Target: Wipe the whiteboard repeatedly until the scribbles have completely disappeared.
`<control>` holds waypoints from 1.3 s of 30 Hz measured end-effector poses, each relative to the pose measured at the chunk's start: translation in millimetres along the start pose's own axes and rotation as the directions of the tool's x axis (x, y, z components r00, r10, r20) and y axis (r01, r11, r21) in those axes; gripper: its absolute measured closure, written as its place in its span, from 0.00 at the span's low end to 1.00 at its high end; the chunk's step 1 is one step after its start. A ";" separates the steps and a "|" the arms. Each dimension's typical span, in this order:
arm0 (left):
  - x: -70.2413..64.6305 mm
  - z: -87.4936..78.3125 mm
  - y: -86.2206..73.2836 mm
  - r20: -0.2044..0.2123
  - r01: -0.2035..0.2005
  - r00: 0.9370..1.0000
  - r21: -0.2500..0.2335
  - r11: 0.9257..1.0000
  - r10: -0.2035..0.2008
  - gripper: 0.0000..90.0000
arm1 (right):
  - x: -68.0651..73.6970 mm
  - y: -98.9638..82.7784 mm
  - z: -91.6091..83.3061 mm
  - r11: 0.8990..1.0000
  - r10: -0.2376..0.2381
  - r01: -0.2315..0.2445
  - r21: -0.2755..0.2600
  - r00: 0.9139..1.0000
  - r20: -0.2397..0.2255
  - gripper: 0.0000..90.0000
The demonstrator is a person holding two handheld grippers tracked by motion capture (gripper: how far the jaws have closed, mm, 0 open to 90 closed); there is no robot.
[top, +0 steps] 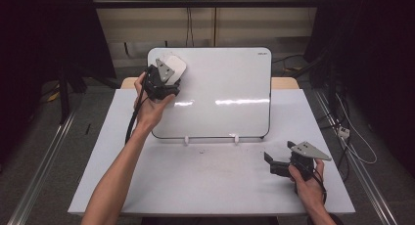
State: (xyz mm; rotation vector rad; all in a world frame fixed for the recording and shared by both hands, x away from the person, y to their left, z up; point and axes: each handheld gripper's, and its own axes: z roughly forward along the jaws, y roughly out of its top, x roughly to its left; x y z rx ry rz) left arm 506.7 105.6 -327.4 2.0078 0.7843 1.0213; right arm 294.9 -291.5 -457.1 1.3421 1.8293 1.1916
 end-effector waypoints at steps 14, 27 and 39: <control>34.2 -2.5 3.4 -0.057 0.072 0.996 -0.011 0.997 -0.072 0.35 | -0.1 -0.3 -0.6 1.000 0.002 -0.002 -0.001 1.000 -0.001 0.04; 28.6 -1.1 7.4 -0.058 0.076 0.996 0.014 0.997 -0.075 0.35 | 2.3 1.1 2.3 1.000 -0.005 0.005 0.003 1.000 -0.002 0.04; -13.6 11.3 27.9 0.021 -0.028 0.999 0.033 0.999 0.027 0.35 | 2.3 1.1 2.3 1.000 -0.006 0.006 0.002 1.000 -0.004 0.04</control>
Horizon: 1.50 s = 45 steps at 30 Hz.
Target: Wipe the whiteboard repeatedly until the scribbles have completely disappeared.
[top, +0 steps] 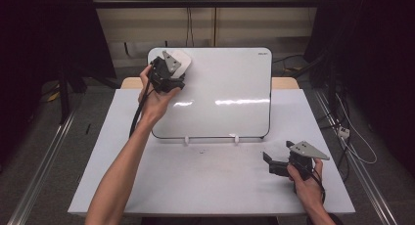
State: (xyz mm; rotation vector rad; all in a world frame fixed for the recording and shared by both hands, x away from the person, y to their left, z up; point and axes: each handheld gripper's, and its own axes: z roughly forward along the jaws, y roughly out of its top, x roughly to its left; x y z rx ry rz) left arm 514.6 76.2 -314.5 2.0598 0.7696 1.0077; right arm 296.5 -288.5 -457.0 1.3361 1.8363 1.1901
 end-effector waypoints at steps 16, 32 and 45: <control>-0.6 -0.6 -2.2 0.008 0.010 1.000 0.005 1.000 -0.010 0.35 | -2.5 -1.4 -2.3 1.000 -0.001 0.001 -0.005 1.000 -0.003 0.04; 36.3 -15.4 -24.7 -0.048 0.120 0.992 0.004 0.993 -0.120 0.35 | -2.5 -1.7 -3.4 1.000 0.004 -0.003 -0.003 1.000 0.004 0.04; 28.3 -17.8 -36.5 -0.078 0.093 0.993 0.009 0.996 -0.092 0.35 | -1.2 -1.2 -3.0 1.000 -0.001 0.001 -0.003 1.000 0.003 0.04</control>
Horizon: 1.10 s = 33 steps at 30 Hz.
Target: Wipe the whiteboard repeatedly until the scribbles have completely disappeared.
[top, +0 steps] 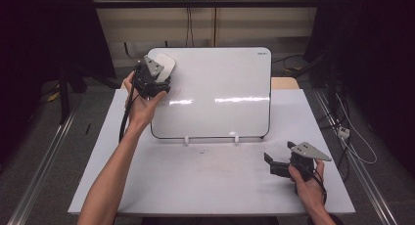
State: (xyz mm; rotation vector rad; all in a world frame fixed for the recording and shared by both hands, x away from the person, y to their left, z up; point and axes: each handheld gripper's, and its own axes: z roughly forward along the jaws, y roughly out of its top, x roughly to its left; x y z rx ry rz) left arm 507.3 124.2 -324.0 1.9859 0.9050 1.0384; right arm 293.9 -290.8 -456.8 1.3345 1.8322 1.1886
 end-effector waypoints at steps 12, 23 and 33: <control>-38.8 -6.4 -21.2 0.035 -0.063 0.997 -0.013 0.998 0.064 0.35 | 0.5 0.3 0.9 1.000 -0.001 0.001 0.000 1.000 -0.002 0.04; -56.5 -7.3 -23.1 0.054 -0.168 0.984 -0.018 0.986 0.169 0.35 | 1.2 1.0 2.9 1.000 -0.003 0.003 0.002 1.000 -0.004 0.04; -51.2 -5.5 -22.0 0.059 -0.181 0.981 -0.033 0.983 0.183 0.34 | 0.2 0.4 1.6 1.000 0.002 -0.002 -0.001 1.000 -0.003 0.04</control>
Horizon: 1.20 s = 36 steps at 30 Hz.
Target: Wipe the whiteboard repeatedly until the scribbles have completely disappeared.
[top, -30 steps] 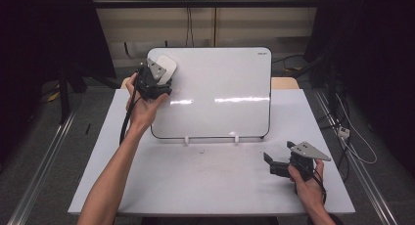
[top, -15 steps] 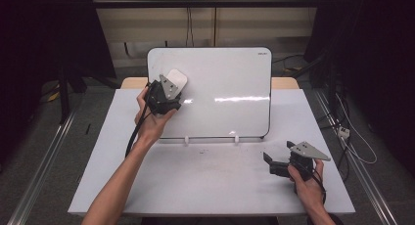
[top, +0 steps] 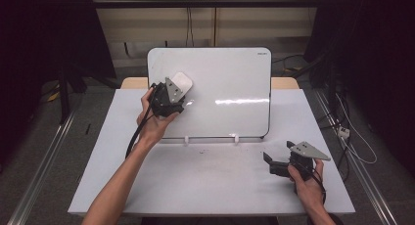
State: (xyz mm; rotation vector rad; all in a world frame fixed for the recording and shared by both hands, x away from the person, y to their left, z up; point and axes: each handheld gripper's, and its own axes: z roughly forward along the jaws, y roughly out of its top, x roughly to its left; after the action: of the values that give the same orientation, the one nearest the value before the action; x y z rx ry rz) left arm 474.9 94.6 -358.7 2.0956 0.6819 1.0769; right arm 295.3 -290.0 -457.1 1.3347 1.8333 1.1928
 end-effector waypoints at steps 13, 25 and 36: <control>38.4 0.6 7.2 -0.103 0.066 0.992 -0.002 0.998 -0.066 0.34 | -0.4 -0.2 -0.4 1.000 0.000 0.000 0.000 1.000 0.001 0.04; 13.4 1.6 9.2 -0.065 -0.008 0.998 0.001 1.000 0.008 0.35 | 1.5 0.6 1.7 1.000 -0.002 0.002 0.004 1.000 0.000 0.04; 0.7 4.9 13.3 -0.017 -0.092 0.996 -0.016 0.996 0.091 0.34 | 1.0 0.4 1.0 1.000 -0.003 0.003 0.003 1.000 -0.003 0.04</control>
State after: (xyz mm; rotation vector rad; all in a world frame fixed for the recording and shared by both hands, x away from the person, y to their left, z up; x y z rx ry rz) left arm 481.3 85.1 -350.3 2.1237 0.5872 1.1465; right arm 296.0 -288.7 -457.2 1.3322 1.8391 1.1915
